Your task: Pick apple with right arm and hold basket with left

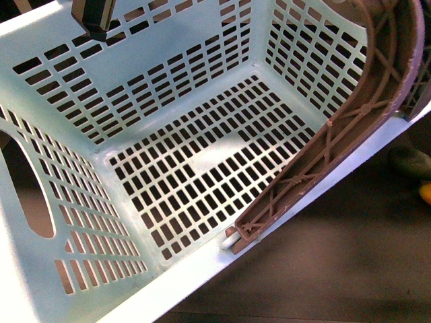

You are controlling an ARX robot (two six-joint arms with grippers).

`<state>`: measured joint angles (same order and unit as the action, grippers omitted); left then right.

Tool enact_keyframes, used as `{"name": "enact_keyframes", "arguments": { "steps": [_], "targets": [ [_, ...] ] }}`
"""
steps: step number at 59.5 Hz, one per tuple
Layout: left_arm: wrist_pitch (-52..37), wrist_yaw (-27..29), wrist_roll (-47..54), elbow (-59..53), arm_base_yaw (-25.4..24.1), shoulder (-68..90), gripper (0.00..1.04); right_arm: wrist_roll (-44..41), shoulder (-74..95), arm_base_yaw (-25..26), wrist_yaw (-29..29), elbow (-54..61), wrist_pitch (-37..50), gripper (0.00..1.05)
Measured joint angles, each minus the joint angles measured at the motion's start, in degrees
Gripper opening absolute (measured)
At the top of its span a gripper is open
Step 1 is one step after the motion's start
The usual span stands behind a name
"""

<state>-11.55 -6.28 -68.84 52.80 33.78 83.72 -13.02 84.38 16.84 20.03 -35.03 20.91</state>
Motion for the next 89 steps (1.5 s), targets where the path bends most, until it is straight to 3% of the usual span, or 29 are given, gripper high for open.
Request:
{"name": "enact_keyframes", "arguments": {
  "steps": [7, 15, 30, 38, 55, 59, 67, 82, 89],
  "targets": [
    [0.00, 0.02, 0.00, -0.02, 0.00, 0.00, 0.16, 3.85, -7.56, -3.34, 0.24, -0.37, -1.86, 0.73],
    [0.00, 0.09, 0.00, -0.02, 0.00, 0.00, 0.16, 9.29, -13.70, -10.78, -1.42, -1.68, -2.93, 0.73],
    [0.00, 0.04, 0.00, -0.02, 0.00, 0.00, 0.16, 14.80, -15.10, -21.35, -5.09, -4.24, -2.36, 0.73],
    [0.00, 0.07, 0.02, -0.02, 0.00, 0.00, 0.16, 16.81, -13.90, -27.89, -7.23, -5.51, -1.33, 0.73],
    [0.00, 0.07, 0.00, 0.00, 0.00, 0.00, 0.16, 16.72, -11.04, -36.20, -8.63, -3.91, -1.03, 0.73],
    [0.00, 0.11, 0.02, 0.00, 0.00, 0.00, 0.16, 16.66, -10.36, -36.92, -9.03, -3.39, -0.96, 0.74],
    [0.00, 0.09, -0.02, -0.02, 0.00, 0.00, 0.16, 17.00, -9.77, -36.94, -10.40, -3.23, -0.37, 0.97],
    [0.04, 0.00, 0.33, 0.00, 0.02, 0.39, 0.15, 18.21, -11.19, -33.79, -13.03, -3.13, -0.87, 0.96],
    [0.04, 0.15, 0.09, 0.00, 0.00, 0.39, 0.15, 17.18, -15.96, -29.31, -17.70, -1.88, -2.34, 0.96]
  ]
}}
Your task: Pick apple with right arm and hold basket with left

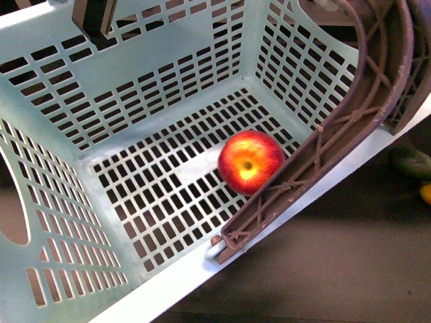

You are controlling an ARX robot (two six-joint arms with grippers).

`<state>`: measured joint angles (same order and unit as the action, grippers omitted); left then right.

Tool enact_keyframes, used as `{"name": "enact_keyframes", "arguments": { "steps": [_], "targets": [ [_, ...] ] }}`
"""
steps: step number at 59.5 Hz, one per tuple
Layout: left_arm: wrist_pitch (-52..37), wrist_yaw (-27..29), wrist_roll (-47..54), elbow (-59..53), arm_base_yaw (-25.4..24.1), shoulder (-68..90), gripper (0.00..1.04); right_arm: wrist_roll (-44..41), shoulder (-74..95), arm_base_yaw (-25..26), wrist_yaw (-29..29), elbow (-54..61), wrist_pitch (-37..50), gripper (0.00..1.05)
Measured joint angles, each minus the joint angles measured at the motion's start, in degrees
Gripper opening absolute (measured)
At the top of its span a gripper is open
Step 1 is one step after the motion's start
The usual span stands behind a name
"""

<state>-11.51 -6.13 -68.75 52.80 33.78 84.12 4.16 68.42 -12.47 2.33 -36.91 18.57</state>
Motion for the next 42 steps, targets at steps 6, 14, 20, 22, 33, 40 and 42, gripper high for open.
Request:
{"name": "enact_keyframes", "arguments": {
  "steps": [6, 14, 20, 22, 33, 40, 42],
  "targets": [
    [0.00, 0.13, 0.11, 0.00, -0.02, 0.00, 0.15, -2.19, -5.44, 5.29, -4.61, 1.86, -2.54, 0.96],
    [-0.02, -0.11, 0.04, 0.00, 0.07, 0.00, 0.15, -3.15, -6.91, 6.58, -4.81, 2.21, -2.82, 0.96],
    [-0.02, -0.74, -0.31, 0.00, 0.13, 0.00, 0.15, -3.56, -6.86, 6.58, -4.79, 2.27, -2.84, 0.96],
    [-0.02, -0.72, -0.35, 0.00, 0.13, 0.00, 0.15, -3.61, -6.86, 6.58, -4.83, 2.29, -2.84, 0.96],
    [-0.02, 0.15, 0.00, 0.00, 0.02, 0.00, 0.15, -3.80, -6.93, 6.51, -7.37, 5.03, 4.39, 0.88],
    [-0.02, -0.07, -0.11, 0.00, 0.04, 0.00, 0.15, -3.80, -9.18, 7.08, -7.43, 12.07, 15.08, 0.69],
    [-0.02, -0.07, -0.09, 0.00, 0.04, 0.00, 0.15, -3.80, -10.12, 7.30, -7.23, 13.44, 15.93, 0.64]
  ]
}}
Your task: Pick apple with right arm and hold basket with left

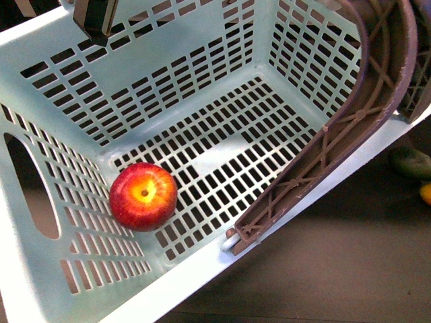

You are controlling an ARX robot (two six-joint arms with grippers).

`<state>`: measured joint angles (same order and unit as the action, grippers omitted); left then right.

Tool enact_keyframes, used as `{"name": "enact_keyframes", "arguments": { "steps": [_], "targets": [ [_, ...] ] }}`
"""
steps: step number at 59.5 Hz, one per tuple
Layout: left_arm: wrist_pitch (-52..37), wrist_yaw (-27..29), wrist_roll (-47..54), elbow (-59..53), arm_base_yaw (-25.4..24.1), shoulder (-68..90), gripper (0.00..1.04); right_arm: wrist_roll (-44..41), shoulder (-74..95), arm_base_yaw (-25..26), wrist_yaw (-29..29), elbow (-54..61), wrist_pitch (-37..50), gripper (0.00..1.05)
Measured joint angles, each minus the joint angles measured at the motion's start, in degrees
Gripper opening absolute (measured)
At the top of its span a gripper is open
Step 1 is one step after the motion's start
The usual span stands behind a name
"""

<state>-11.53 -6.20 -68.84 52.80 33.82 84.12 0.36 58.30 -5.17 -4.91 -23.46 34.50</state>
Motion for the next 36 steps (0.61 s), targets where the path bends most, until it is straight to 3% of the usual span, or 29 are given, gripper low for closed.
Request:
{"name": "enact_keyframes", "arguments": {
  "steps": [22, 36],
  "targets": [
    [-0.02, 0.04, -0.04, 0.00, -0.02, 0.00, 0.15, -0.35, -10.36, 4.98, 4.61, 12.00, 1.57, 0.02],
    [-0.02, -0.02, -0.04, 0.00, -0.02, 0.00, 0.15, -0.17, -17.25, 4.98, 4.76, 16.68, -0.72, 0.02]
  ]
}}
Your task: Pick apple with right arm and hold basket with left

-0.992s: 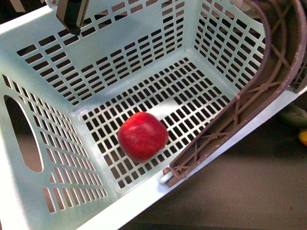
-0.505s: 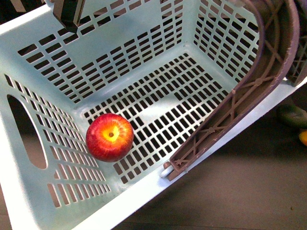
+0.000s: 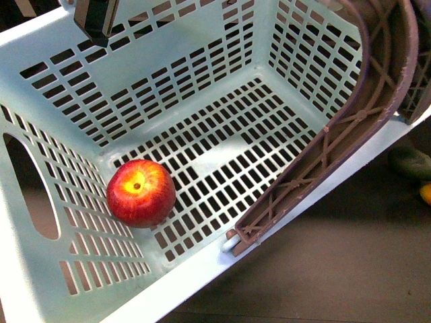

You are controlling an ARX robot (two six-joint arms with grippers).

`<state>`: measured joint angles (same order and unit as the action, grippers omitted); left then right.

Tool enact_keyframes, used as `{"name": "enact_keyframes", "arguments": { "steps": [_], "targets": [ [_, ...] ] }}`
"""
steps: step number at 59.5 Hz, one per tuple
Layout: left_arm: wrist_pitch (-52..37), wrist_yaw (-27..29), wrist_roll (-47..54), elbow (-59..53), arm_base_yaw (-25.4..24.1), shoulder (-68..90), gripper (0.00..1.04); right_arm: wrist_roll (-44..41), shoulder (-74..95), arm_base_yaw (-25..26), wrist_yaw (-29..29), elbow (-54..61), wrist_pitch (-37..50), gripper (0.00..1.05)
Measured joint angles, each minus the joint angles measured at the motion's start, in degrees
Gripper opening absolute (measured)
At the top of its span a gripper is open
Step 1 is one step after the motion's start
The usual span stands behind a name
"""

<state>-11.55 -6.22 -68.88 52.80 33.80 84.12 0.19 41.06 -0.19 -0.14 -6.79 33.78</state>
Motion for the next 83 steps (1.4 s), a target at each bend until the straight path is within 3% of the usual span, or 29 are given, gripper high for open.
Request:
{"name": "enact_keyframes", "arguments": {
  "steps": [29, 83],
  "targets": [
    [0.00, 0.00, 0.00, 0.00, 0.00, 0.00, 0.15, -0.02, -13.68, 0.00, 0.00, 5.70, -7.28, 0.02],
    [0.00, -0.02, 0.00, 0.00, 0.00, 0.00, 0.15, 0.00, -30.75, 0.00, 0.11, 5.77, -23.43, 0.02]
  ]
}}
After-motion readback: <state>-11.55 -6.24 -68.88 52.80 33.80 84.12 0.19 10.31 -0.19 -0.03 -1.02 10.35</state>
